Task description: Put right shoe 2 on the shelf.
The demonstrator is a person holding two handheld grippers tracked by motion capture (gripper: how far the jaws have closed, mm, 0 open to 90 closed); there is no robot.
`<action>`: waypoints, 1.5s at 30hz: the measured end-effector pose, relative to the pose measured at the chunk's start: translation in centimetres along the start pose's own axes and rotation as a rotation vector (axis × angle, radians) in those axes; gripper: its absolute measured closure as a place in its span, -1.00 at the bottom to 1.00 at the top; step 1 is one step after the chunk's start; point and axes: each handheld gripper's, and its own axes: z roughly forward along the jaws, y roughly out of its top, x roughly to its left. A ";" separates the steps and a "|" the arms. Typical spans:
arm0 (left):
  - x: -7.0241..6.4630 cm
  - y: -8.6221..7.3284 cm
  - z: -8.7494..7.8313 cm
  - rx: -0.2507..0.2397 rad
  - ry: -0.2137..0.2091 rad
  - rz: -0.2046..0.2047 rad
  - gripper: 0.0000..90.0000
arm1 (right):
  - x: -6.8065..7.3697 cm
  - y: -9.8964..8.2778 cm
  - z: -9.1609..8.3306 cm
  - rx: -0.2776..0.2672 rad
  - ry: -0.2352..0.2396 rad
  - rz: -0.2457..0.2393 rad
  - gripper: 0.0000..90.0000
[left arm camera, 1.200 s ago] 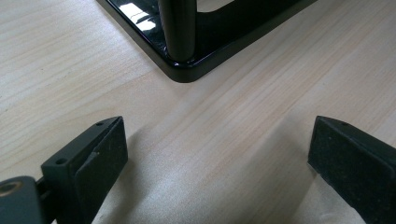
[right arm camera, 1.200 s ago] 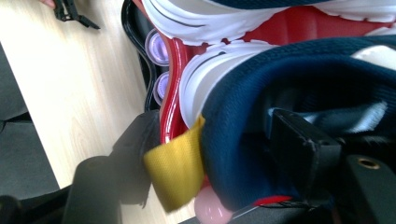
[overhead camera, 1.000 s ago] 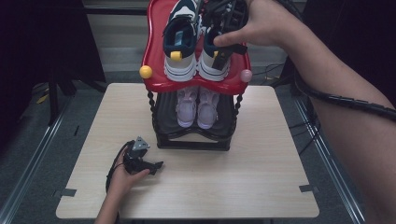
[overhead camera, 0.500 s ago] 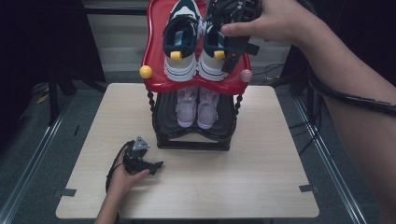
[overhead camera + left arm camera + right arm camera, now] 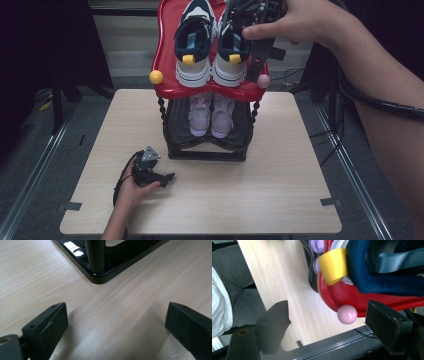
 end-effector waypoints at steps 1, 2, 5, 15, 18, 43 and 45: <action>0.0 0.0 0.0 0.001 0.000 0.001 -0.91 | 0.1 0.0 0.0 0.005 0.002 -0.002 -0.58; 0.0 0.0 0.0 0.000 0.000 0.000 -0.91 | 0.1 -0.1 0.0 0.010 0.007 -0.003 -0.58; 0.0 0.0 0.0 0.001 0.003 0.000 -0.91 | 0.2 -0.4 0.1 0.022 0.019 0.002 -0.57; 0.0 0.0 0.0 -0.006 0.001 -0.008 -0.91 | 0.8 -2.0 0.7 0.053 0.059 0.004 -0.54; 0.0 0.0 0.0 -0.006 0.001 -0.008 -0.91 | 0.9 -2.5 1.0 0.067 0.060 -0.002 -0.53; 0.0 0.0 0.0 0.002 -0.001 -0.002 -0.91 | 1.4 -7.4 2.4 0.097 0.111 0.017 -0.52; 0.0 0.0 0.0 0.003 -0.002 -0.003 -0.91 | 1.5 -7.8 2.6 0.093 0.114 0.024 -0.52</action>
